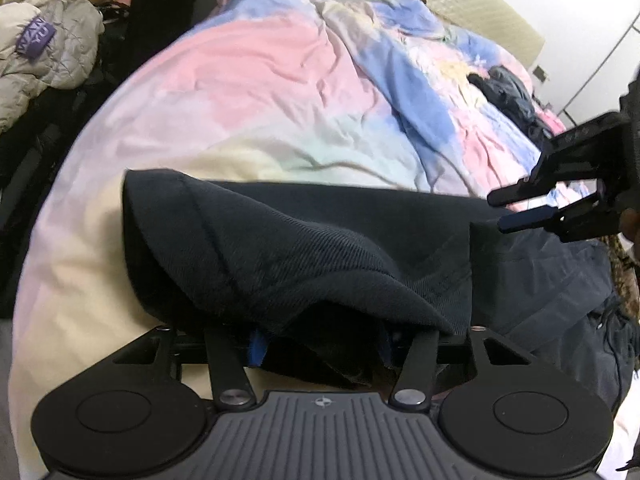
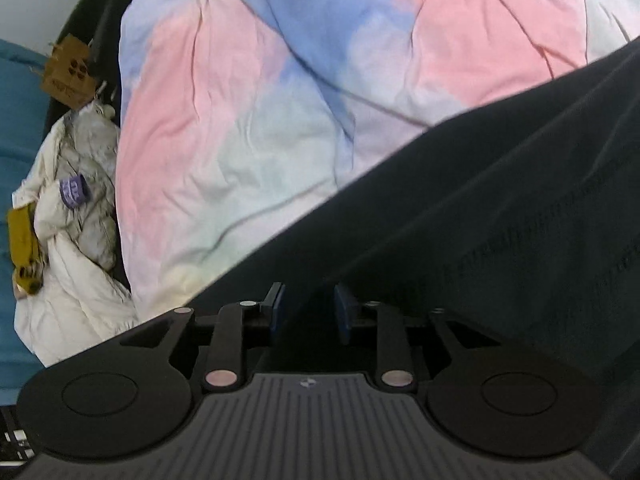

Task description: Fold clothes

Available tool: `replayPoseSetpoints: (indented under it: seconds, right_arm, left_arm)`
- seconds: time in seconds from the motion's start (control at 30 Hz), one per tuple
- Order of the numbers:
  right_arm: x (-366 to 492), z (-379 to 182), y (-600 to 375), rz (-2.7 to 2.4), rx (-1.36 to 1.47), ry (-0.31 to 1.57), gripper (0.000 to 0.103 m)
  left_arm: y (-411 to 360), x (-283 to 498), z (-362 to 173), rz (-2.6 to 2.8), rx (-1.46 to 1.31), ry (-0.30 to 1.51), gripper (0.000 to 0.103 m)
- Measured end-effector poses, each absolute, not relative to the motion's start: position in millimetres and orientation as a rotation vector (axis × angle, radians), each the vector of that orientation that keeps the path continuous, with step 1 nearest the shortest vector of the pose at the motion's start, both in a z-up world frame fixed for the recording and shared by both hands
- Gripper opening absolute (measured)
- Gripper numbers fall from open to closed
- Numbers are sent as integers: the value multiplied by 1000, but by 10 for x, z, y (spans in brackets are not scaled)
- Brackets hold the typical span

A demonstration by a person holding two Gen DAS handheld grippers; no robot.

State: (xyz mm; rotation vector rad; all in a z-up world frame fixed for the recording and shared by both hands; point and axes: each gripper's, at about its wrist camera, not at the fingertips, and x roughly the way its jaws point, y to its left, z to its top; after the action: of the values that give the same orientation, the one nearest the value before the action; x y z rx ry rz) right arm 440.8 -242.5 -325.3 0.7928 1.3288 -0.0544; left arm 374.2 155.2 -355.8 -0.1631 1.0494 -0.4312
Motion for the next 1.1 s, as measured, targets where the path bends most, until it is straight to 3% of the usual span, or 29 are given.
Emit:
replayPoseSetpoints:
  seconds: [0.03, 0.07, 0.13, 0.33, 0.4, 0.53, 0.6, 0.73, 0.93, 1.1]
  right_arm:
    - [4405, -3254, -2398, -58, 790, 1335, 53]
    - [4403, -3255, -2372, -64, 786, 1341, 64]
    - [4409, -3277, -2313, -75, 771, 1360, 64]
    - [4398, -3513, -2137, -123, 748, 1436, 65]
    - [4358, -3623, -2080, -142, 763, 1452, 55]
    - [4297, -3618, -1997, -173, 692, 1407, 19]
    - [4269, -3531, -1985, -159, 654, 1384, 11]
    - [4186, -3245, -2025, -130, 645, 1329, 9]
    - [4075, -3164, -1965, -87, 551, 1346, 10]
    - [3867, -3256, -1892, -35, 509, 1396, 18]
  left_arm:
    - [1534, 3743, -3578, -433, -156, 1058, 42]
    - [1518, 3731, -3571, -437, -155, 1058, 38]
    - [1495, 3698, -3556, -445, -146, 1052, 18]
    - [1516, 3537, -3407, -487, -97, 1024, 13]
    - [1582, 3468, -3317, -509, -95, 1022, 13]
    - [1862, 3355, -3124, -554, -108, 1030, 12]
    - [2034, 3340, -3032, -576, -140, 1033, 11]
    - [2343, 3379, -2891, -640, -239, 1037, 10]
    - [2520, 3339, -3139, -639, -335, 1118, 10]
    - [2533, 3189, -3480, -560, -394, 1198, 12]
